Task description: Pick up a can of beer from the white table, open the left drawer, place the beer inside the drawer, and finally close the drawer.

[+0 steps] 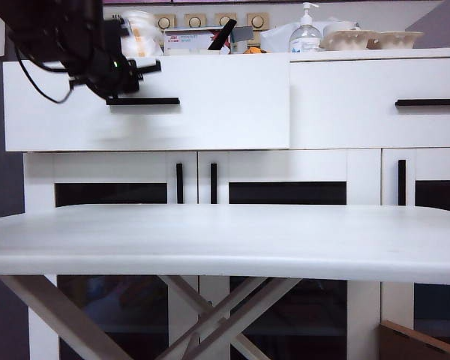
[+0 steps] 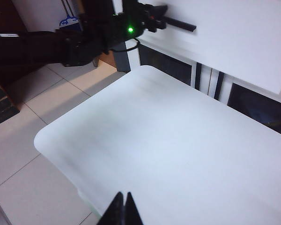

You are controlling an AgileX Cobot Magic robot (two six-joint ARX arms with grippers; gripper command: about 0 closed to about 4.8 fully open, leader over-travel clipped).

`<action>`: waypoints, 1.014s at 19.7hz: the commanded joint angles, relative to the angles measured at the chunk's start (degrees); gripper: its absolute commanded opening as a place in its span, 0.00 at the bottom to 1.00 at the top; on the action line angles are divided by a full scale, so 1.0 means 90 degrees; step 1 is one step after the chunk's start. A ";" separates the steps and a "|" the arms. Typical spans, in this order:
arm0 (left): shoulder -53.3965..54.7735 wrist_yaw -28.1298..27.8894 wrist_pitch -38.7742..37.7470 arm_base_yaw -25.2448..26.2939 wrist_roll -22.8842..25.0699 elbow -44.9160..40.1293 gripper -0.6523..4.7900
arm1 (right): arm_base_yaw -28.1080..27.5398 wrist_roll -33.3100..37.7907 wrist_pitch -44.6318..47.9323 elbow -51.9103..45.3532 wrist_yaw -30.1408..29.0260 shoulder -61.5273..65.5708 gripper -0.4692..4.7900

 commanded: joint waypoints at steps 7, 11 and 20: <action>0.0916 0.0015 -0.0857 0.0041 -0.0007 0.1812 0.11 | 0.0002 0.0005 -0.0027 0.0019 0.0063 0.0134 0.08; 0.1479 -0.0027 -0.1309 0.0061 -0.0010 0.2834 0.11 | 0.0002 0.0005 -0.0022 0.0019 0.0061 0.0194 0.08; 0.1678 0.0039 -0.1751 0.0129 0.0012 0.3291 0.11 | 0.0002 0.0002 0.0007 0.0019 0.0129 0.0223 0.08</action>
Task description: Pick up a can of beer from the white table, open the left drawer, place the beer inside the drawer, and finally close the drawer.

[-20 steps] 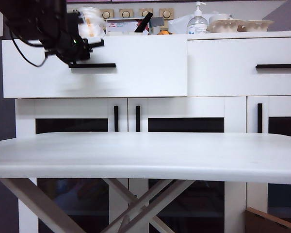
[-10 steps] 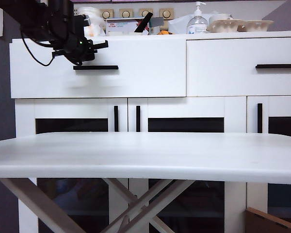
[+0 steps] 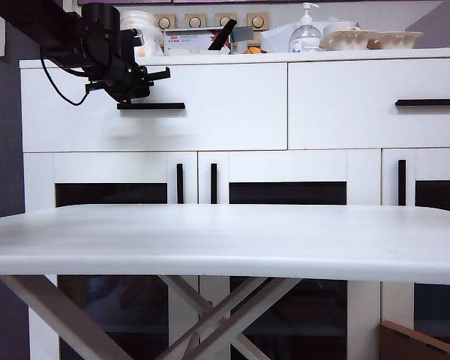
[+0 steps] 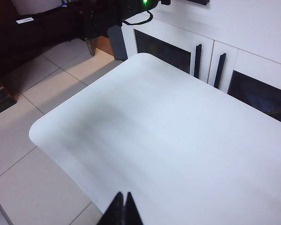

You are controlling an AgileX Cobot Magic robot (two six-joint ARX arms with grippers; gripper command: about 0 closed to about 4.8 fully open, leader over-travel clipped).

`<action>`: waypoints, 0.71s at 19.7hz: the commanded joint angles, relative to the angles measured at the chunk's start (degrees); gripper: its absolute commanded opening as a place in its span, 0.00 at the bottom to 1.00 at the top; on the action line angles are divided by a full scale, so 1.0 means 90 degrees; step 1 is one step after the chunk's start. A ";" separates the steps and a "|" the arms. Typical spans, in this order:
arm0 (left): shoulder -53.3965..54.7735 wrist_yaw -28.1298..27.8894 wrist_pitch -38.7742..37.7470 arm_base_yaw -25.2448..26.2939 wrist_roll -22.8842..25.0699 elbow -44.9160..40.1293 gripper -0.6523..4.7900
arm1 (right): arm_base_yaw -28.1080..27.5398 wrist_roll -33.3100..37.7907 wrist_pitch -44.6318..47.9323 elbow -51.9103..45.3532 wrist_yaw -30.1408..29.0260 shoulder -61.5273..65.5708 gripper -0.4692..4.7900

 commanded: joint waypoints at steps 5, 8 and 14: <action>-0.1073 0.0398 -0.0957 0.0041 0.0024 0.0017 0.11 | 0.0000 -0.0617 0.0216 0.0019 0.0670 -0.0078 0.08; -0.1880 0.0712 -0.2055 0.0044 0.0027 0.0015 0.11 | 0.0000 -0.0896 0.0236 -0.0022 0.0882 -0.0267 0.08; -0.3959 0.0986 -0.3687 -0.0279 0.0333 -0.0299 0.11 | -0.0002 -0.0850 0.1545 -0.2390 0.1056 -0.2169 0.08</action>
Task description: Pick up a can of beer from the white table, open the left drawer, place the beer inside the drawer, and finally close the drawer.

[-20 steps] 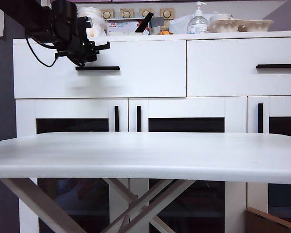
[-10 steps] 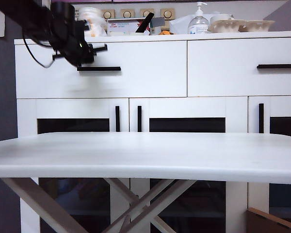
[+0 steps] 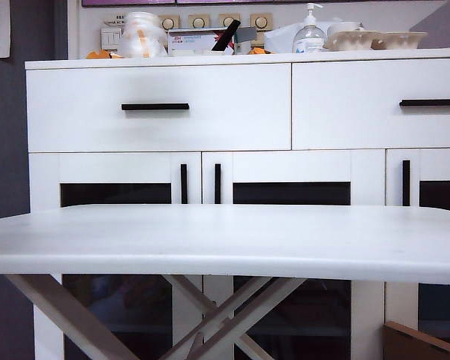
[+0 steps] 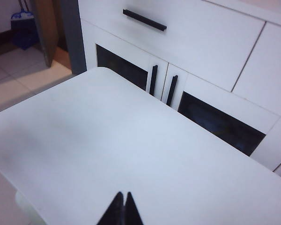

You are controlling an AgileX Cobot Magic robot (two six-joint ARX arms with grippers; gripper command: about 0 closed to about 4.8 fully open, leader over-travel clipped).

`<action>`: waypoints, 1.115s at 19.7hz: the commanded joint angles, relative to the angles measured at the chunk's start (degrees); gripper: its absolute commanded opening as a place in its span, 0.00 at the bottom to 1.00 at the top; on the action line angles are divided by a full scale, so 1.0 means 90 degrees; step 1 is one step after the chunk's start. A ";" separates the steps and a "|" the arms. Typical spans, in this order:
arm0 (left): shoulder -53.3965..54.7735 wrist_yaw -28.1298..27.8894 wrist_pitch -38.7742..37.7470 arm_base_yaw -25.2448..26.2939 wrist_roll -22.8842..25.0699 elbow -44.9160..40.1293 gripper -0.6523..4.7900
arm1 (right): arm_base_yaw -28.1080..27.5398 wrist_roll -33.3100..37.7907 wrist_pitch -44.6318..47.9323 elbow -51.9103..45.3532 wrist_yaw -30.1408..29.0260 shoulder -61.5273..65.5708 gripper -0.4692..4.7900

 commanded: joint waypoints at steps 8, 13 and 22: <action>-0.3602 -0.0255 -0.1253 -0.0947 0.0855 -0.1802 0.11 | -0.0005 0.0566 0.1027 -0.3735 0.0175 -0.3514 0.08; -0.5858 -0.0267 -0.1151 -0.0947 0.0845 -0.4065 0.11 | -0.0002 0.0563 0.0758 -0.4634 0.0189 -0.4495 0.08; -0.9661 -0.0753 -0.0015 -0.0950 0.0253 -0.8726 0.11 | -0.0002 0.0561 0.0410 -0.4707 0.0175 -0.4738 0.08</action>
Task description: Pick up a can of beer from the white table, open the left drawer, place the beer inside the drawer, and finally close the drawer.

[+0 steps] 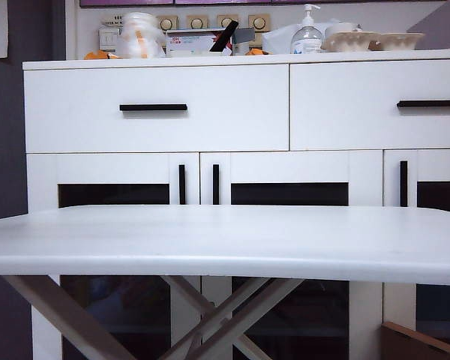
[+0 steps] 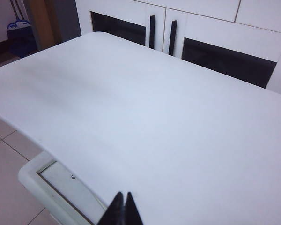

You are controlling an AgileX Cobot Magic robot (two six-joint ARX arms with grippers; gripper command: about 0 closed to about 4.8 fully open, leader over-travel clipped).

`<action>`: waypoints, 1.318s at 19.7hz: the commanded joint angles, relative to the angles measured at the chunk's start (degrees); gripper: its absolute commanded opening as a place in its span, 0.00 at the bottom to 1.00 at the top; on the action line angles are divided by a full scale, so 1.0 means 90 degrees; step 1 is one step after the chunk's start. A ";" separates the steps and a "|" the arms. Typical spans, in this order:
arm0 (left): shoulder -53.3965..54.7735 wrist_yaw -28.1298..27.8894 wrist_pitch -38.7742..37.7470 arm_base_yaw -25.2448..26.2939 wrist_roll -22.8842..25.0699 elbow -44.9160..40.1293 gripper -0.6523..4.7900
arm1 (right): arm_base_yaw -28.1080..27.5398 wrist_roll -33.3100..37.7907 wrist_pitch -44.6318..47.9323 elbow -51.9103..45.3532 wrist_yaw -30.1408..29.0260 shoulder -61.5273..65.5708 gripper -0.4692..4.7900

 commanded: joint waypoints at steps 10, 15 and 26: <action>-0.2120 -0.0391 0.1171 0.0085 -0.0078 -0.4177 0.11 | 0.0005 0.0022 0.0097 0.0029 0.0017 -0.0005 0.08; -0.2829 0.0248 0.1501 0.1231 -0.0022 -0.5311 0.11 | 0.0005 0.0022 0.0097 0.0029 0.0019 -0.0005 0.08; -0.2922 0.0716 0.2657 0.2188 0.0522 -0.6402 0.11 | 0.0002 0.0022 0.0097 0.0029 0.0015 -0.0034 0.08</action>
